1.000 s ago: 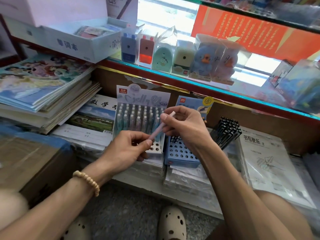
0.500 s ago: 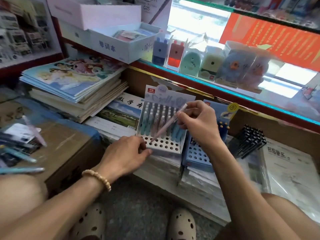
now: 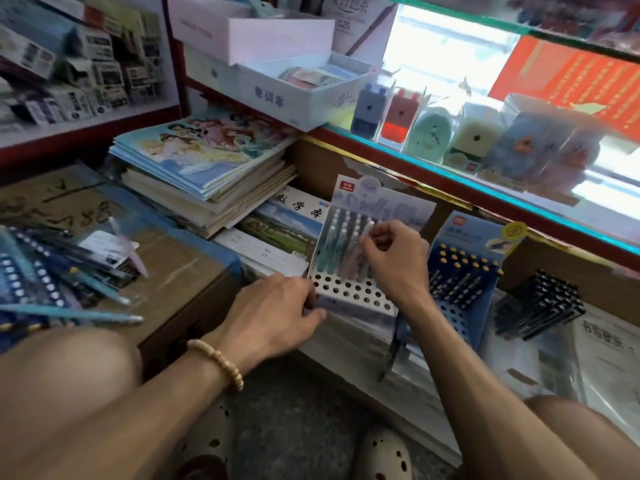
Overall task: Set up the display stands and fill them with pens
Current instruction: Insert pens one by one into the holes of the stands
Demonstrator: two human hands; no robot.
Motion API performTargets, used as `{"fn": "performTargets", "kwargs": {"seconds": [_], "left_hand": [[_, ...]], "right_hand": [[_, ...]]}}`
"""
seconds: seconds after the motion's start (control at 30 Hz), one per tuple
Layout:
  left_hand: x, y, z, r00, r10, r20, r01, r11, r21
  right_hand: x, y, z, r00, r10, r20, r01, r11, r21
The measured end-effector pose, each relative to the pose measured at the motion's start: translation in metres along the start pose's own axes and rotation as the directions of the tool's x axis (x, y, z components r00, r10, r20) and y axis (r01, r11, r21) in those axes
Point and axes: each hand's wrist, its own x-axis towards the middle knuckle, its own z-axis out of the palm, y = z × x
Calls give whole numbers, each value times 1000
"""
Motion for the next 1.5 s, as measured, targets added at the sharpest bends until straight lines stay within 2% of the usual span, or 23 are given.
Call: {"fn": "performTargets", "kwargs": {"seconds": [0.37, 0.63, 0.77, 0.93, 1.1, 1.27, 1.37, 1.5], "left_hand": [[4, 2, 4, 999, 33, 16, -32, 999, -44], [4, 2, 2, 999, 40, 0, -40, 998, -49], [3, 2, 4, 999, 44, 1, -44, 997, -63], [3, 1, 4, 997, 71, 27, -66, 987, -150], [4, 0, 6, 991, 122, 59, -103, 961, -256], [1, 0, 8, 988, 139, 63, -117, 953, -278], [-2, -6, 4, 990, 125, 61, -104, 956, -274], [-3, -11, -5, 994, 92, 53, -75, 963, -259]], "right_hand": [[2, -2, 2, 1000, -21, 15, 22, 1000, -8], [-1, -6, -2, 990, -68, 125, 79, 993, -87], [-4, 3, 7, 984, -17, 175, 39, 992, -121], [-9, 11, 23, 989, 61, 135, -50, 995, -83], [-9, 8, 28, 991, 66, 119, -55, 994, -96], [-11, 9, 24, 990, 85, 115, -74, 992, -102], [-12, 1, 17, 993, 54, 101, -42, 992, -119], [-7, -20, -3, 997, -58, 55, 63, 994, -90]]}}
